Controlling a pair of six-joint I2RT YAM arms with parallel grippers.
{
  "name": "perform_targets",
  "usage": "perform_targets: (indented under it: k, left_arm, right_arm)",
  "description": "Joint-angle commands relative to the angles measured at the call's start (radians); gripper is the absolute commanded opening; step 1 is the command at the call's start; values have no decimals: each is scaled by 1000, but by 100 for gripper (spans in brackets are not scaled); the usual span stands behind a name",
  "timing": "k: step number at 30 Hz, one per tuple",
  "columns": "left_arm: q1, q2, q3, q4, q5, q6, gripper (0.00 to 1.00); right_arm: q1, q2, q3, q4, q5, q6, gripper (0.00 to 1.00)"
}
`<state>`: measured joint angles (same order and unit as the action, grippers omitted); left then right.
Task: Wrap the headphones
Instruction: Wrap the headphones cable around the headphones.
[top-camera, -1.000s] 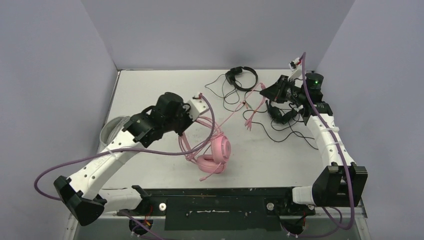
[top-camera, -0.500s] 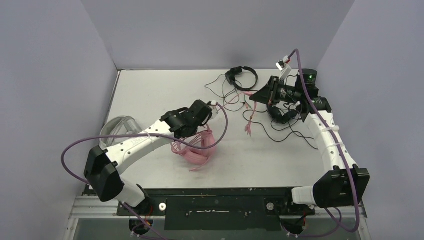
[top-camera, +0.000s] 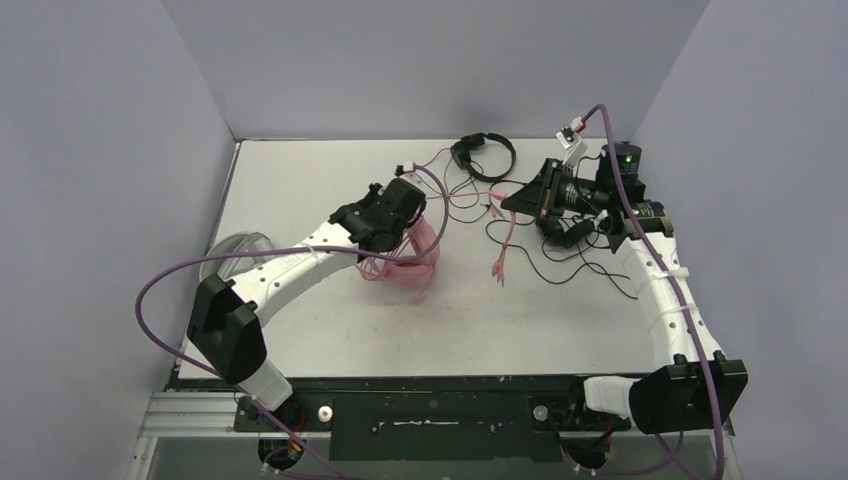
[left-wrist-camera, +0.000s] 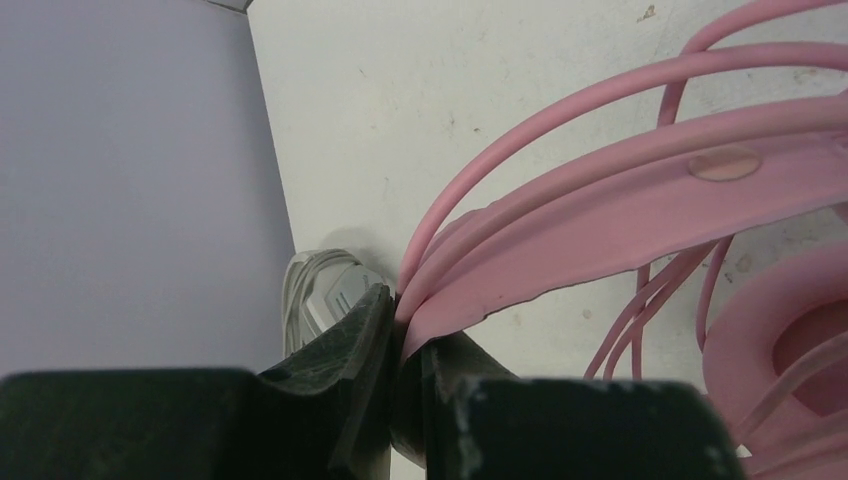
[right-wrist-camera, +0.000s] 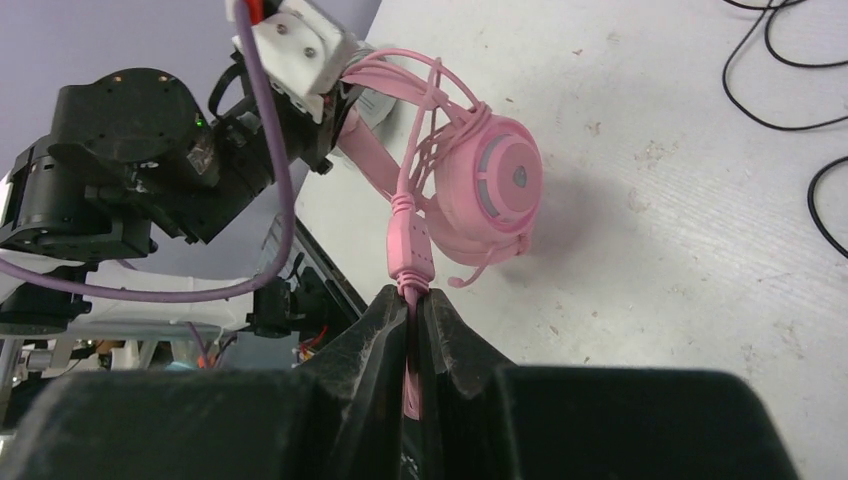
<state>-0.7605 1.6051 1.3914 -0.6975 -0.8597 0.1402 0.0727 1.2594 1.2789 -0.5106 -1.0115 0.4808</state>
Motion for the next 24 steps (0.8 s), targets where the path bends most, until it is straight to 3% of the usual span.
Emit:
perform_targets:
  k: [1,9,14,24]
  left_arm:
    - [33,-51,37,76,-7,-97,0]
    - [31,-137,-74,161,15,4,0]
    - [16,-191,-152,195,133,77,0]
    - [21,-88,-89,132,126,-11,0]
  right_arm:
    - [-29,-37,34,-36,68,4,0]
    - [-90,-41,53,-31,182,33,0]
    - [-128,-5,147,-25,200,39,0]
    - [-98,19,224,-29,109,84,0]
